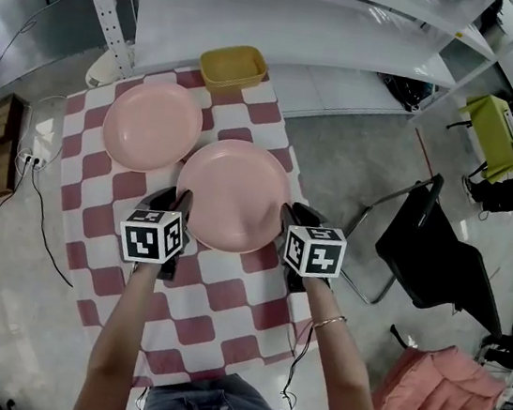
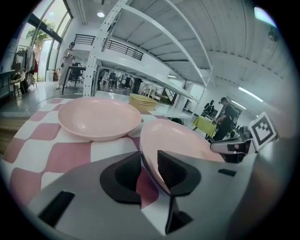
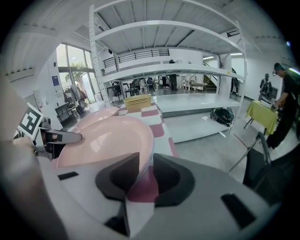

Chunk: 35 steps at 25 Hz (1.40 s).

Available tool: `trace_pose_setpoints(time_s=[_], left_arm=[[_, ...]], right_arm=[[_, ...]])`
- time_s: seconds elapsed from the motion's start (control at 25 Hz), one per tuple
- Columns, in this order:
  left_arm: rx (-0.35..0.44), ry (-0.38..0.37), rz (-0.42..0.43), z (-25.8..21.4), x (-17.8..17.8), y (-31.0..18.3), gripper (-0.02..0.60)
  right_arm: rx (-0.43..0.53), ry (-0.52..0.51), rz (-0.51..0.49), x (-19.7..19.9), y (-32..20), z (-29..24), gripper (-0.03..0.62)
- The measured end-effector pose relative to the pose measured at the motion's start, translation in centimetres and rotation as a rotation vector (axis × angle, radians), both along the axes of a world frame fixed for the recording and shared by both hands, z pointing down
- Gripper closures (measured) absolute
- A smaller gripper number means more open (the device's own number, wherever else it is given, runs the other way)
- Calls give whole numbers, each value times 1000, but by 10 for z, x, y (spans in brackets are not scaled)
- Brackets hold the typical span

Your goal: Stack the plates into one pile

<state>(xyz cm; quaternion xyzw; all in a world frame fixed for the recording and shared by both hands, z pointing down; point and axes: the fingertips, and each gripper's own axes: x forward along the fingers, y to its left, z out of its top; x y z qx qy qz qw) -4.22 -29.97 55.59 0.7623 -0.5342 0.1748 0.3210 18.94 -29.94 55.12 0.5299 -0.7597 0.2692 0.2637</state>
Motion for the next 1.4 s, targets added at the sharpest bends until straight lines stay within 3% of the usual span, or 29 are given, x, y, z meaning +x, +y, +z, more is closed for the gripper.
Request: trace_pose_setpoints(time_s=[1.12, 1.4], left_arm=[[26, -12, -31, -14, -2, 6, 479], [44, -19, -75, -31, -19, 15, 485]], right_arm=[[9, -57, 71, -5, 4, -2, 510], [35, -88, 32, -22, 6, -26, 510]])
